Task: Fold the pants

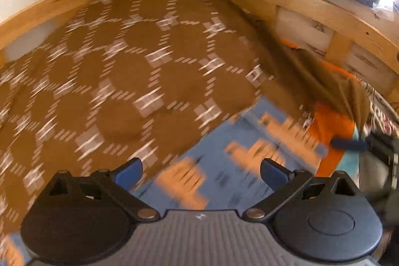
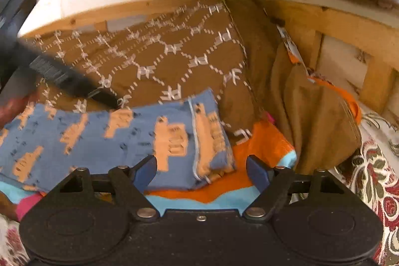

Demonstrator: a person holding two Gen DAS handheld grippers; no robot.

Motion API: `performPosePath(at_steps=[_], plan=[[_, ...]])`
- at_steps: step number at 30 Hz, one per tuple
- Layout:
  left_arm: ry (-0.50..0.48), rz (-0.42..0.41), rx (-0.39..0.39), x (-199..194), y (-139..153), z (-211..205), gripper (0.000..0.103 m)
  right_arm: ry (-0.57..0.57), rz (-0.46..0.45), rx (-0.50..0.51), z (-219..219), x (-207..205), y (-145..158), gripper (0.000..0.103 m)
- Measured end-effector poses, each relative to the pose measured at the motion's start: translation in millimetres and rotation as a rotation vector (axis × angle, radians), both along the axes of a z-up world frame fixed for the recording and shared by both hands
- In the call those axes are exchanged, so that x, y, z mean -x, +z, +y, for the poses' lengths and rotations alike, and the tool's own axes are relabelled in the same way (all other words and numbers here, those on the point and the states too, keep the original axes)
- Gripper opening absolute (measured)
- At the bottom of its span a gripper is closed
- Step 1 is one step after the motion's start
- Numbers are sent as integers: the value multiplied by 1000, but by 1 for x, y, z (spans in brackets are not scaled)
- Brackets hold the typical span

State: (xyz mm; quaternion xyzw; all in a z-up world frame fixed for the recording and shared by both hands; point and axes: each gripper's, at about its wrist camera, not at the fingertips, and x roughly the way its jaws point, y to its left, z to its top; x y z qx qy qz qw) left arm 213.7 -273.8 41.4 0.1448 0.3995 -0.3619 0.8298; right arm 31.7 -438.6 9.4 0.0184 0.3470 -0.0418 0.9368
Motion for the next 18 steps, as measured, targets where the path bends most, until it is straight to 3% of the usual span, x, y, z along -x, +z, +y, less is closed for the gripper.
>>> performPosePath(at_steps=[6,10,14,18], plan=[[-23,105,21,-18,-26,-62,103,4,16,-80,-9,-6,-8,79],[-11,143,35,-25,-42,-73,103,-13,18,-211,-21,-6,-11,62],[25,177,60,-31,-47,-68,103,-112,3,-308,-41,-3,-13,31],[88,239,127,-35,-39,-59,103,-150,-18,-347,-48,-1,-12,18]])
